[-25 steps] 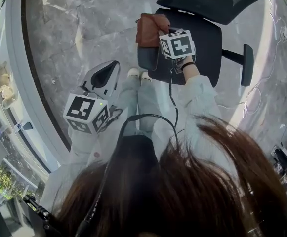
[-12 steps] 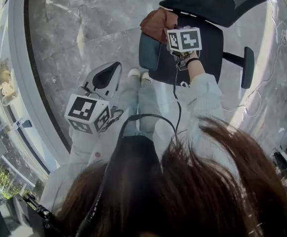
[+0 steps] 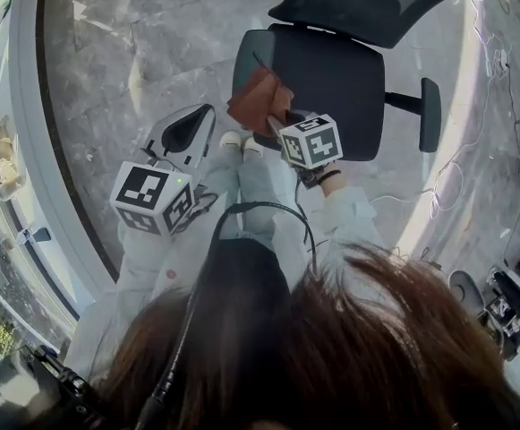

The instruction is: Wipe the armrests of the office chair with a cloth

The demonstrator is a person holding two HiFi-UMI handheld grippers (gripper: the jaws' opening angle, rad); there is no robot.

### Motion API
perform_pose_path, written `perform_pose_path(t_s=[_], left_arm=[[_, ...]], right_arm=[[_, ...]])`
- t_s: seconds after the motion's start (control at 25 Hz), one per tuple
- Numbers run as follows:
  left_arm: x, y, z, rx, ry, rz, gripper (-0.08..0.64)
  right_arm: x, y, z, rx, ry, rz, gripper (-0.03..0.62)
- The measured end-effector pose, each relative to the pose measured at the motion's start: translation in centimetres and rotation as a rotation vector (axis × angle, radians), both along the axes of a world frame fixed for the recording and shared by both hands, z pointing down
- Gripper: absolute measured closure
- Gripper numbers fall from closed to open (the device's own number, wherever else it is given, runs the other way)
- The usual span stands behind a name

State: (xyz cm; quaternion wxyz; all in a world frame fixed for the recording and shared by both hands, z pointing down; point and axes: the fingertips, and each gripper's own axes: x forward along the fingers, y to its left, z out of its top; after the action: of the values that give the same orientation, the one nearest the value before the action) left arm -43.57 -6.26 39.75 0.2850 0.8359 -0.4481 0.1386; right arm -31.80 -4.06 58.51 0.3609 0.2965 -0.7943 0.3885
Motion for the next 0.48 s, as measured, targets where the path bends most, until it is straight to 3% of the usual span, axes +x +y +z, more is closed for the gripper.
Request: perform_pose_path(t_s=[0.24,0.48], left_arm=[[0.4,0.0,-0.1,-0.003,0.002,-0.008,0.557],[0.1,-0.4,1.2,-0.032,0.004,-0.034,0.557]], right_arm=[[0.5,2.0,0.2,-0.015,0.009,-0.055,0.555],[0.2,-2.7,0.2,0.033,0.019,-0.072,0.556]])
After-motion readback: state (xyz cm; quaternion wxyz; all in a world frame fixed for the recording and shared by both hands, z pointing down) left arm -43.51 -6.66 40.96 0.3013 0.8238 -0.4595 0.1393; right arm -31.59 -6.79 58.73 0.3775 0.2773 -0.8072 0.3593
